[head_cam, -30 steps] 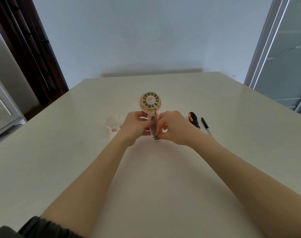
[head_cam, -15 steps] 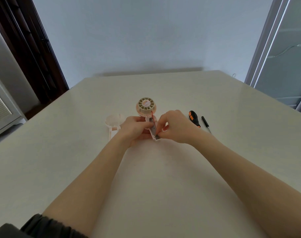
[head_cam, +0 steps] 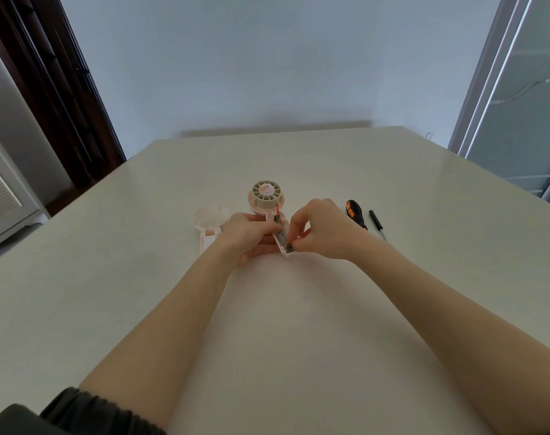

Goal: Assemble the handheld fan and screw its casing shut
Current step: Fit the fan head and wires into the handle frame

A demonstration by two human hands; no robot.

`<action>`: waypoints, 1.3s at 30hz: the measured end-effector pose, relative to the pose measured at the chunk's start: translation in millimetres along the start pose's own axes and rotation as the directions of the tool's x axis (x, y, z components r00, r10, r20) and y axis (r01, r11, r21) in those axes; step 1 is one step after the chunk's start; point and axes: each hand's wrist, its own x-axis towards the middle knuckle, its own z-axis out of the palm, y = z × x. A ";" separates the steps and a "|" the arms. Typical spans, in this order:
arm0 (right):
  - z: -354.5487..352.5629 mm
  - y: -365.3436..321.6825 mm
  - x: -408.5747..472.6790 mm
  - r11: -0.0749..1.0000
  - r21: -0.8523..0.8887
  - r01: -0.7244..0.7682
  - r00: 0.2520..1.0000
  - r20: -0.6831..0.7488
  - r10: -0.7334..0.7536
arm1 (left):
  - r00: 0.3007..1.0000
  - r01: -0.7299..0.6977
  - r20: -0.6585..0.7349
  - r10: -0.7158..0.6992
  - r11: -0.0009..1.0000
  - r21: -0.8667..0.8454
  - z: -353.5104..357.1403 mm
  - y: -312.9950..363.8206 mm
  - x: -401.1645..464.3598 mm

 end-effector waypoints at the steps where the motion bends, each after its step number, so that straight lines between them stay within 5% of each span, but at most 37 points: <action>1: 0.1 0.1 0.1 1.000 0.001 0.002 1.000 0.001 -0.002 | 1.000 0.002 -0.003 -0.002 1.000 -0.002 -0.1 0.0 0.2; 21: -0.1 3.8 3.0 0.998 0.049 -0.029 0.999 0.041 0.027 | 0.999 0.035 0.000 -0.035 0.998 0.054 -1.9 0.0 -1.3; 39: -6.3 -5.5 2.9 0.967 0.254 -0.019 1.000 0.017 0.015 | 0.969 0.200 0.162 -0.185 0.976 -0.081 -10.4 9.2 -8.1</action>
